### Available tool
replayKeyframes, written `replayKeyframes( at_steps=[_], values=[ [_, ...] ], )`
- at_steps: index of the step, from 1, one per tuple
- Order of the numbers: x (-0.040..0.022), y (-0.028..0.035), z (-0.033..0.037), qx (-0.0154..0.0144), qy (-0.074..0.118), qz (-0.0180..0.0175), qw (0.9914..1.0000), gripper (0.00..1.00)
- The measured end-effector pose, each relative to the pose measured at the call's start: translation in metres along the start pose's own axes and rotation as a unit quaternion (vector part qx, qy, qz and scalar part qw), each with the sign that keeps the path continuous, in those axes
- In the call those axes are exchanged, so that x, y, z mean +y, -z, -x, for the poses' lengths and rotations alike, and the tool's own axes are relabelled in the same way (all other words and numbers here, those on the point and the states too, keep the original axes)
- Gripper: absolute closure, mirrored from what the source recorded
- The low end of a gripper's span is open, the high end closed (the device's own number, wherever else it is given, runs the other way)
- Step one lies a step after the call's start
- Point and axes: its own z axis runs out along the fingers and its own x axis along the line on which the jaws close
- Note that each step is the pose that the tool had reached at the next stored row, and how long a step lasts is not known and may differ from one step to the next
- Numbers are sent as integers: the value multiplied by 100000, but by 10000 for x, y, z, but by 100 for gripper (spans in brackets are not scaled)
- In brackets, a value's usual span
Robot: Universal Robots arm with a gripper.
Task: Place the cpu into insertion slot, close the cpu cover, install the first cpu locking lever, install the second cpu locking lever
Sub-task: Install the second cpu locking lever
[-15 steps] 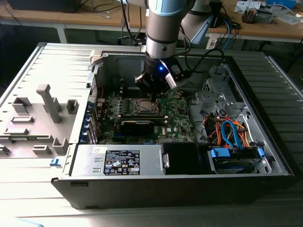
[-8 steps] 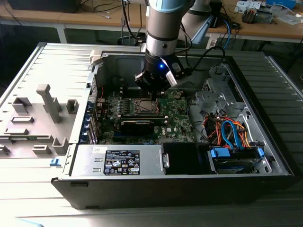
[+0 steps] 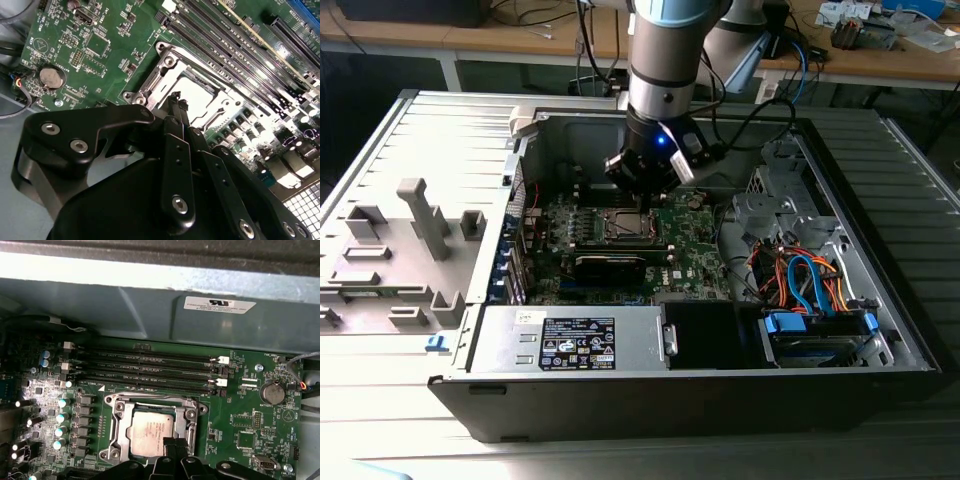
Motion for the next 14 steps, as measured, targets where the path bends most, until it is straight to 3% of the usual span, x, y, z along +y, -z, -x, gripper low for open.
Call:
replayKeyframes(
  at_steps=[14],
  values=[
    [-33,0,-3,2,8,-5,100000,89]
  ],
)
